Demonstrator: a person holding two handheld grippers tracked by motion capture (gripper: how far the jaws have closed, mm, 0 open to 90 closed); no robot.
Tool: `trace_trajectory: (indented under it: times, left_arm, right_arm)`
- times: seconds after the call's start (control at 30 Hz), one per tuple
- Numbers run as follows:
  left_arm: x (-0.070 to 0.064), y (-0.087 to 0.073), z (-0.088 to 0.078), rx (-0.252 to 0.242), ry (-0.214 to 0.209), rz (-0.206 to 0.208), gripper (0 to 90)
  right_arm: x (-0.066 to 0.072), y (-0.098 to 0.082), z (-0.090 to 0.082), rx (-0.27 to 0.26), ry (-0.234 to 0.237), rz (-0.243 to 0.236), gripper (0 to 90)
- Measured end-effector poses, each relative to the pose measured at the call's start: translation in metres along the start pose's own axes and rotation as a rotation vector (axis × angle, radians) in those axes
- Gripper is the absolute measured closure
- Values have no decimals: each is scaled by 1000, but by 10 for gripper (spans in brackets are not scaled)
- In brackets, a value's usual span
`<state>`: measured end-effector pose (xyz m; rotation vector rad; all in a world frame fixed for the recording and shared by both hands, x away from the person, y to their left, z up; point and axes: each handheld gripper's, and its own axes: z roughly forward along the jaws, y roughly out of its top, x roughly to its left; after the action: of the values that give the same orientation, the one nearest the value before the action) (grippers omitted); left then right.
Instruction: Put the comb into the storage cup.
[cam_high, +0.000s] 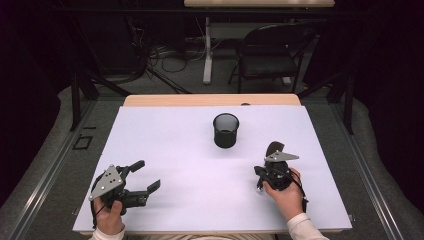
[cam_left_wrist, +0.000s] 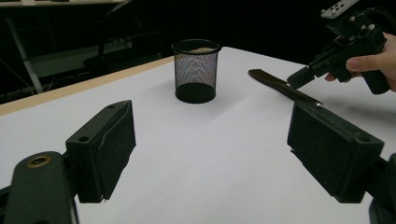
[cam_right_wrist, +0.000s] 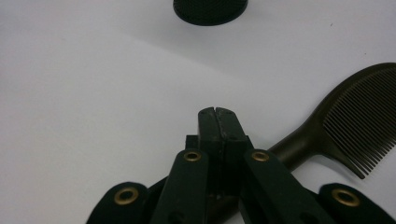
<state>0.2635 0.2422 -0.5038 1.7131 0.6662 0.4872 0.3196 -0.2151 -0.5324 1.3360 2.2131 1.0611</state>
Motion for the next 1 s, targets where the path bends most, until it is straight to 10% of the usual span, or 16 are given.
trace_trajectory:
  times: [1.0]
  left_arm:
    - [1, -1, 0, 6, -5, -5, 155]
  right_arm:
    - [-9, -10, 5, 90, 7, 38, 900]
